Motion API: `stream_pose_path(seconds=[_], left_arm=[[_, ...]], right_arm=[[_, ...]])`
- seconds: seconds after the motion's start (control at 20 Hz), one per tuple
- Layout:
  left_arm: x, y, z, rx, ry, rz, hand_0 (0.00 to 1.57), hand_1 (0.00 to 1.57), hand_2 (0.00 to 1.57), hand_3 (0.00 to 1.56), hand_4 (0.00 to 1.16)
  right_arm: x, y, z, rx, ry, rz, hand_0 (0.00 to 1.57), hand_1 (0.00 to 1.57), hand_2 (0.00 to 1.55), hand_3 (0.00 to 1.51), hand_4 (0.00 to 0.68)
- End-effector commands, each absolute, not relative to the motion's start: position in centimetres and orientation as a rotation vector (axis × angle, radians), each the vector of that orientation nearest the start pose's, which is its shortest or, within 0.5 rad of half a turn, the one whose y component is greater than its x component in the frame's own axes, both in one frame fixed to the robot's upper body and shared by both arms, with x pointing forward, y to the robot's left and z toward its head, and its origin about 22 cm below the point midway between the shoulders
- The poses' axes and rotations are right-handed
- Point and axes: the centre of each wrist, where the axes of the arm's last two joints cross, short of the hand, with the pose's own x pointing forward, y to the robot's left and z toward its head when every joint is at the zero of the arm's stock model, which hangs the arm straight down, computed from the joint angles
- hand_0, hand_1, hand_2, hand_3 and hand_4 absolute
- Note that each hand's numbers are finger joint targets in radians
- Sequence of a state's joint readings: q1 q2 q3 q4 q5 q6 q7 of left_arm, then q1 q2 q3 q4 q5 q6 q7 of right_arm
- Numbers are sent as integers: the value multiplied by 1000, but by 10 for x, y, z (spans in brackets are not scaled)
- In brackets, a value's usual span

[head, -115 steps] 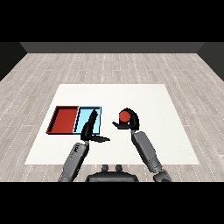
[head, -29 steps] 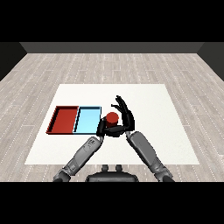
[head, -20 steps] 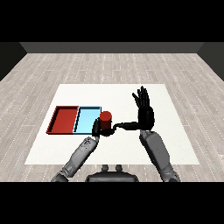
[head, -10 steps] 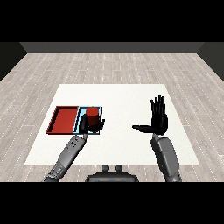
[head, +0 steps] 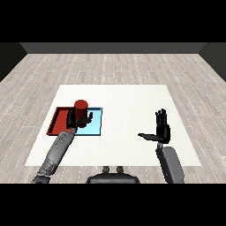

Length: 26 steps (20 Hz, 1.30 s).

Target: Pick the red can and put it in the red box

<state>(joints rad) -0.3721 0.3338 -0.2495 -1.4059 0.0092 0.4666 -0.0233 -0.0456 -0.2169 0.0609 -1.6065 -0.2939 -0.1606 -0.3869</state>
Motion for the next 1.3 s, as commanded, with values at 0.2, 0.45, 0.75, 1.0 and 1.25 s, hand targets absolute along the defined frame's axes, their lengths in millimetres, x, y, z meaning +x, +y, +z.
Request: stream_pose_path(seconds=[0.2,0.45,0.75,1.0,1.25], left_arm=[[365,300,72,635,-1616,-172,1532,1532,1460,1441,1084],[355,347,17,750,-1433,-126,1571,1571,1571,1476,1105],[351,377,-19,817,-1280,-126,1571,1571,1571,1501,1040],[345,374,-42,897,-1067,-146,697,697,753,825,826],[347,370,-47,880,-955,-117,798,798,749,0,709]], right_arm=[[243,-276,2,-32,-1941,-153,0,0,0,0,0],[247,-266,-5,-38,-1969,-110,0,0,0,0,0],[255,-276,-2,-70,-2019,-90,0,0,0,0,0],[259,-269,0,-81,-2050,-71,0,0,0,0,0],[246,-284,3,-67,-2086,-77,0,0,0,0,0]])
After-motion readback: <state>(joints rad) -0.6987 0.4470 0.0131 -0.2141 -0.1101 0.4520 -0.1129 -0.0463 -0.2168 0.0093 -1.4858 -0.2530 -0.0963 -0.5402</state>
